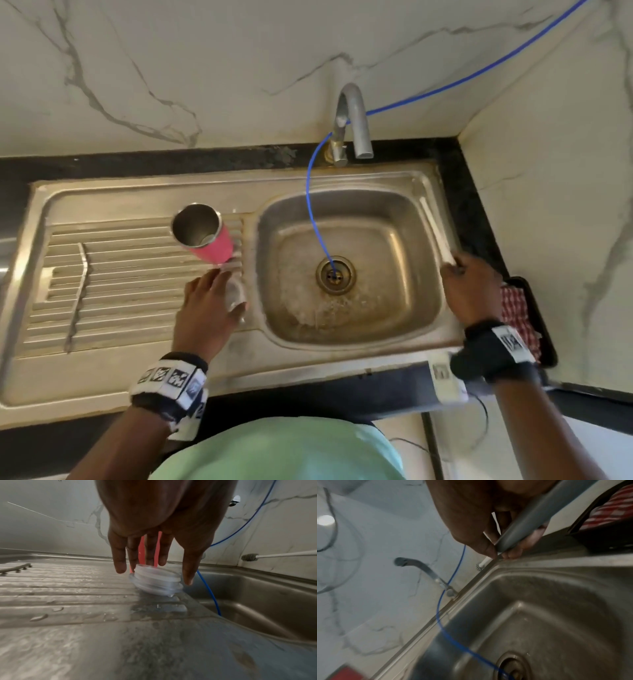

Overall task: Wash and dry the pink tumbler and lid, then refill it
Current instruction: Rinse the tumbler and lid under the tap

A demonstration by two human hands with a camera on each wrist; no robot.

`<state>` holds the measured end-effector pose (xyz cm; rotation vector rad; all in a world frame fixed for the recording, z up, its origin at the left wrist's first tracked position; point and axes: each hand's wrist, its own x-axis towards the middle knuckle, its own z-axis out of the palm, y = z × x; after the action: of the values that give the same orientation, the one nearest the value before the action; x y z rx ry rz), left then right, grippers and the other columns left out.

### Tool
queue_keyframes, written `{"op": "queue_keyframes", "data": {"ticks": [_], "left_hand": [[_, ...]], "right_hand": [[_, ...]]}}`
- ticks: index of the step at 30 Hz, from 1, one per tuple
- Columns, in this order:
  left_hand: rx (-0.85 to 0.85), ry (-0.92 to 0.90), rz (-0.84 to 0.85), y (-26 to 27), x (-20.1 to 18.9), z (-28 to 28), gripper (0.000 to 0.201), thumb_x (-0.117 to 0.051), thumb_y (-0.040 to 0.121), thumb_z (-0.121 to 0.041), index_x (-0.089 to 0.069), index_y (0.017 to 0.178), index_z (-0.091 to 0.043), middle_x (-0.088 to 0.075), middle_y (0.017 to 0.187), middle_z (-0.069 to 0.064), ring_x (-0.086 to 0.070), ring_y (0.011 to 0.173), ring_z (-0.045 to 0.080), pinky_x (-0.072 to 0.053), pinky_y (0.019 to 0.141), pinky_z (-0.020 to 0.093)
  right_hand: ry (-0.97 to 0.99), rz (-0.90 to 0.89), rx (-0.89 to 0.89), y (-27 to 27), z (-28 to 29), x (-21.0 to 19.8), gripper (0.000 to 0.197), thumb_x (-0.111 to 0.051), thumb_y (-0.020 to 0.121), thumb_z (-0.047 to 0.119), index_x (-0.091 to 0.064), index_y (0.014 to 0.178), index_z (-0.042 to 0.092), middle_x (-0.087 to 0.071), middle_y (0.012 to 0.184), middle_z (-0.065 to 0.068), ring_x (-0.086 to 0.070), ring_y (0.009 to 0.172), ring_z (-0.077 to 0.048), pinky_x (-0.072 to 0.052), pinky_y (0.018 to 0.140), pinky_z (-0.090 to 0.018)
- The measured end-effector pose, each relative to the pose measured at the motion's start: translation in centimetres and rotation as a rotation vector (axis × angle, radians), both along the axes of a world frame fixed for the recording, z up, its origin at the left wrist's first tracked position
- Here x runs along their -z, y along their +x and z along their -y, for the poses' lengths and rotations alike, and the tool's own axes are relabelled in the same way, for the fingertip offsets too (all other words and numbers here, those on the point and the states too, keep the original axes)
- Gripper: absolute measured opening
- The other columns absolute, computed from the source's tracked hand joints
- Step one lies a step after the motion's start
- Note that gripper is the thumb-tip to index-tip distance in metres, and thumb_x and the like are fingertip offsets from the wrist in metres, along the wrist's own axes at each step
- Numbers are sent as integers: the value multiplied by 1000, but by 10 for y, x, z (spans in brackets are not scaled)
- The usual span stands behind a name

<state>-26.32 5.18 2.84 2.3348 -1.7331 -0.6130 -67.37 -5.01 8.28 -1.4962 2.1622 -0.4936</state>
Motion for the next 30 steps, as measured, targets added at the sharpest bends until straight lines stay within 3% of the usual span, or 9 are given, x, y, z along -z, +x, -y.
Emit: {"op": "queue_keyframes", "data": {"ticks": [4, 8, 12, 16, 19, 22, 25, 27, 30], "left_hand": [[-36, 8, 12, -5, -7, -3, 62, -90, 81, -25, -64, 135, -9, -62, 145, 18, -54, 130, 46, -47, 107, 58], [-158, -21, -12, -8, -19, -10, 48, -86, 88, -22, -69, 130, -8, -61, 149, 17, -51, 136, 43, -44, 111, 57], [-254, -66, -16, -2, -25, -15, 33, -81, 93, -23, -72, 121, -10, -68, 135, 13, -56, 126, 42, -45, 105, 54], [-331, -83, -3, 5, -34, -12, 31, -78, 96, -31, -72, 118, -10, -68, 129, 15, -56, 124, 42, -43, 102, 53], [-456, -131, -33, 12, -39, -2, 44, -80, 93, -38, -66, 122, -8, -67, 128, 16, -60, 122, 40, -45, 100, 51], [-524, -244, -207, 25, -37, 14, 86, -92, 81, -40, -46, 148, -12, -56, 146, 10, -62, 124, 30, -51, 96, 47], [-470, -326, -349, 35, -39, 34, 122, -97, 69, -38, -23, 164, -23, -41, 162, 4, -57, 133, 24, -52, 101, 47], [-421, -318, -340, 36, -43, 50, 126, -98, 67, -36, -21, 165, -23, -46, 161, 7, -57, 135, 26, -48, 104, 43], [-411, -239, -307, 32, -53, 67, 117, -99, 71, -30, -27, 163, -24, -58, 151, 9, -58, 133, 33, -44, 102, 41]], "right_hand": [[-64, -85, 40, -30, 78, 26, 43, -51, 89, 23, -73, 121, 3, -71, 118, -26, -64, 112, -45, -49, 99, -43], [-63, -169, 55, -44, 127, 44, 27, -56, 88, 8, -74, 105, -5, -71, 104, -30, -66, 99, -48, -53, 87, -46], [33, -291, 60, -52, 146, 61, 26, -60, 88, 5, -70, 106, -12, -67, 110, -35, -64, 106, -51, -54, 92, -51], [111, -322, 72, -53, 148, 63, 30, -62, 92, 10, -65, 110, -14, -62, 119, -36, -59, 115, -51, -50, 94, -50], [56, -331, 68, -42, 142, 49, 37, -58, 96, 15, -61, 122, -11, -54, 126, -34, -50, 121, -51, -45, 98, -55], [-194, -226, -74, -12, 122, 31, 41, -58, 94, 22, -65, 127, -1, -57, 126, -32, -52, 119, -50, -44, 100, -53], [-232, -108, -250, 28, 92, 24, 34, -64, 96, 22, -66, 128, 9, -63, 130, -21, -58, 121, -38, -45, 104, -44], [-222, 10, -285, 54, 75, 26, 34, -68, 97, 20, -67, 131, 15, -63, 134, -10, -60, 120, -29, -44, 104, -35], [-138, 118, -299, 83, 56, 33, 35, -66, 98, 28, -67, 133, 28, -60, 137, 9, -63, 114, -13, -51, 99, -34]]}}
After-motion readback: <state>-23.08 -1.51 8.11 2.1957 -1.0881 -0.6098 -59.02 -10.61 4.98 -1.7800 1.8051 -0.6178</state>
